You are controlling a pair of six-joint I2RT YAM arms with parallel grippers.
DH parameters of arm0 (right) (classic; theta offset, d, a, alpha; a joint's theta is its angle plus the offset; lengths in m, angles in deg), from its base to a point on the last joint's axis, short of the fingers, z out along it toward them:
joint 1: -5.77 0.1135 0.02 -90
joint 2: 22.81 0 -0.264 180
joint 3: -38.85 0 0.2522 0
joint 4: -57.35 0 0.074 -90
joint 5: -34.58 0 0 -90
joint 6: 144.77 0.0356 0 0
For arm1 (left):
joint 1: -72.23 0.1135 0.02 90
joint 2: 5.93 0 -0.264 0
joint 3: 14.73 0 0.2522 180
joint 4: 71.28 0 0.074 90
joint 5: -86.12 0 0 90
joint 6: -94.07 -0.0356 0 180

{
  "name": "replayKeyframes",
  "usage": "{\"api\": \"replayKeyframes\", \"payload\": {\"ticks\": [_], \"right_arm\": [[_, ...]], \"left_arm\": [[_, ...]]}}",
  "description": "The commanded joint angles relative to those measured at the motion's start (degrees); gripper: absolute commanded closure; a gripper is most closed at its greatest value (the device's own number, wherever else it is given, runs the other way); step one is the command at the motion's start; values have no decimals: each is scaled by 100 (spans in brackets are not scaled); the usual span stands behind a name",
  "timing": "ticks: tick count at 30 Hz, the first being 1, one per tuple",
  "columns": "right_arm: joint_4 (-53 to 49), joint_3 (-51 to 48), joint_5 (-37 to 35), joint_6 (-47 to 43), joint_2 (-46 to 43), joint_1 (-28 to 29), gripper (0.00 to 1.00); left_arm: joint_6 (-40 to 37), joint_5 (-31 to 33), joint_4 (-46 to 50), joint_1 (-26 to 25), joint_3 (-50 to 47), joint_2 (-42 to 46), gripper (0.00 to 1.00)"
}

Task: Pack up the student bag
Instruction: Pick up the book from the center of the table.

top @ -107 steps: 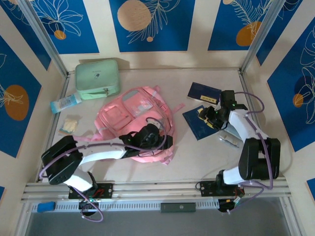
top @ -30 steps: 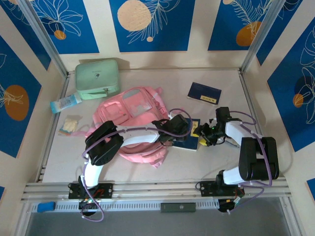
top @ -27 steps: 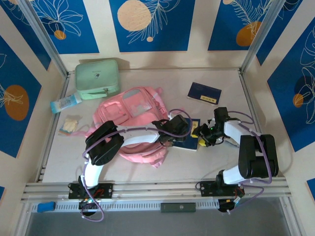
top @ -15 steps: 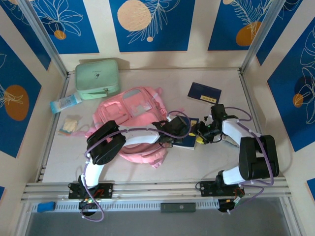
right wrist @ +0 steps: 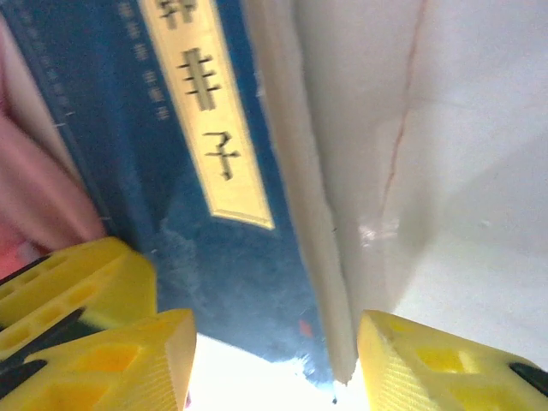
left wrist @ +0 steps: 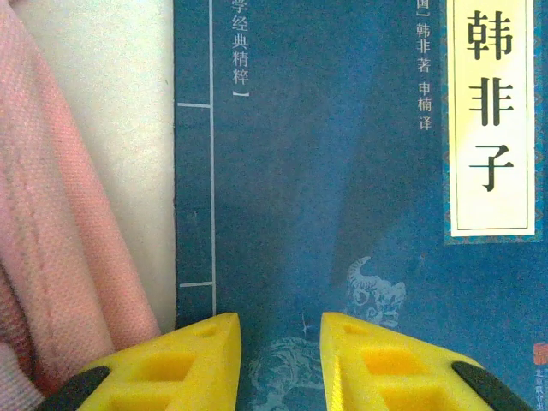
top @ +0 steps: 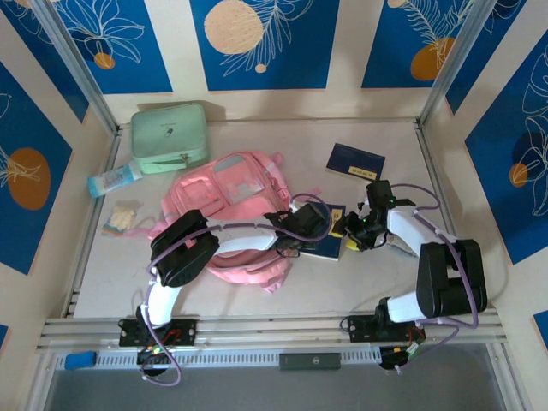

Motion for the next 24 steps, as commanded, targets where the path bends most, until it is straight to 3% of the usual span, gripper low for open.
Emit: {"api": "replayKeyframes", "payload": {"ticks": [1, 6, 18, 24], "right_arm": [[71, 71, 93, 56, 360, 137, 46], [548, 3, 824, 310, 602, 229, 47], [-44, 263, 124, -70, -177, 499, 48], [-61, 327, 213, -251, -131, 538, 59]], "left_arm": [[78, -172, 203, 15, -213, -297, 70], [142, -268, 76, 15, -293, -345, 75], [177, -189, 136, 25, -299, -355, 76], [167, -240, 81, 24, -312, -379, 76]]}}
